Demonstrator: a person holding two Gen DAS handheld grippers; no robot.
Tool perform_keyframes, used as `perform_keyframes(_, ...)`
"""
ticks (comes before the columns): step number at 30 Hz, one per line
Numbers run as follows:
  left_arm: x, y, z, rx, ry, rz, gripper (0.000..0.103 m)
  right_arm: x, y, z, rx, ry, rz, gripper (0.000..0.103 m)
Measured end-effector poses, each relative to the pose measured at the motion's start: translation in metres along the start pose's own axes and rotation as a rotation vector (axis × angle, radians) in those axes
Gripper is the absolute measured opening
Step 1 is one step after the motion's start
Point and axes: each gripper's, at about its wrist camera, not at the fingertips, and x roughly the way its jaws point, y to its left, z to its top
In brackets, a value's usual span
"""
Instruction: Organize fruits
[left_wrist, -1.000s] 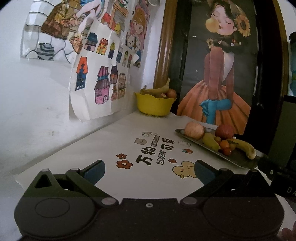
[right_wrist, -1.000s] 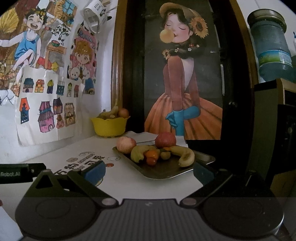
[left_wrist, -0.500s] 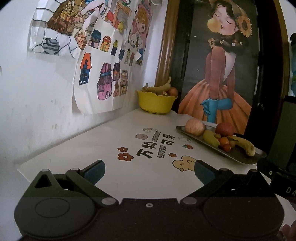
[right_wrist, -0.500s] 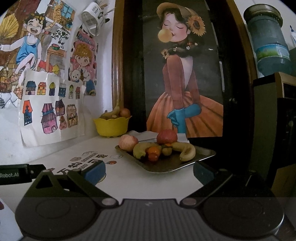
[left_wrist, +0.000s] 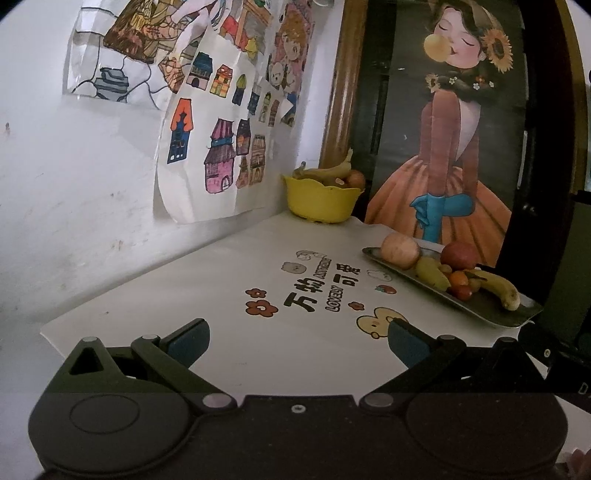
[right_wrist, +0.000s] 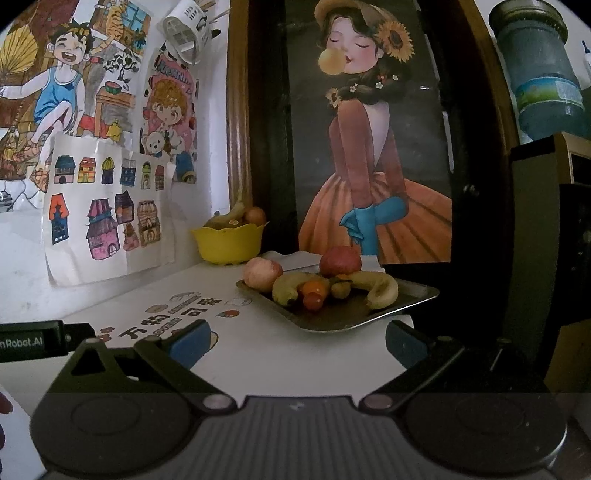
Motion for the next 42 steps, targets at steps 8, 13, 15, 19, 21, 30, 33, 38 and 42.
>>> perform_keyframes(8, 0.0017, -0.002, -0.0006, 0.006, 0.006, 0.001, 0.102, 0.0015, 0.0002, -0.0017, 0.015, 0.007, 0.004, 0.103)
perform_keyframes(13, 0.0026, -0.0026, -0.0015, 0.01, 0.01, 0.001, 0.102, 0.0016, 0.0006, -0.0026, 0.021, 0.008, 0.008, 0.103)
perform_keyframes(15, 0.0029, -0.0022, -0.0017, 0.011, 0.012, 0.003, 0.102, 0.0016, 0.0005, -0.0026, 0.021, 0.008, 0.008, 0.103)
perform_keyframes(19, 0.0039, -0.002, -0.002, 0.01, 0.014, 0.005, 0.102, 0.002, 0.0013, -0.0027, 0.022, 0.011, 0.009, 0.103)
perform_keyframes(21, 0.0039, -0.002, -0.002, 0.011, 0.014, 0.005, 0.102, 0.002, 0.0009, -0.0025, 0.023, 0.011, 0.009, 0.103)
perform_keyframes(30, 0.0042, -0.0026, -0.0028, 0.012, 0.017, 0.005, 0.102, 0.0016, 0.0022, -0.0039, 0.038, 0.01, 0.014, 0.103)
perform_keyframes(33, 0.0041, -0.0028, -0.0027, 0.012, 0.017, 0.004, 0.102, 0.0016, 0.0024, -0.0039, 0.039, 0.01, 0.013, 0.103)
perform_keyframes(38, 0.0041, -0.0031, -0.003, 0.013, 0.017, 0.005, 0.102, 0.0016, 0.0025, -0.0038, 0.039, 0.01, 0.013, 0.103)
perform_keyframes(42, 0.0042, -0.0033, -0.003, 0.013, 0.017, 0.005, 0.102, 0.0017, 0.0027, -0.0039, 0.039, 0.011, 0.013, 0.103)
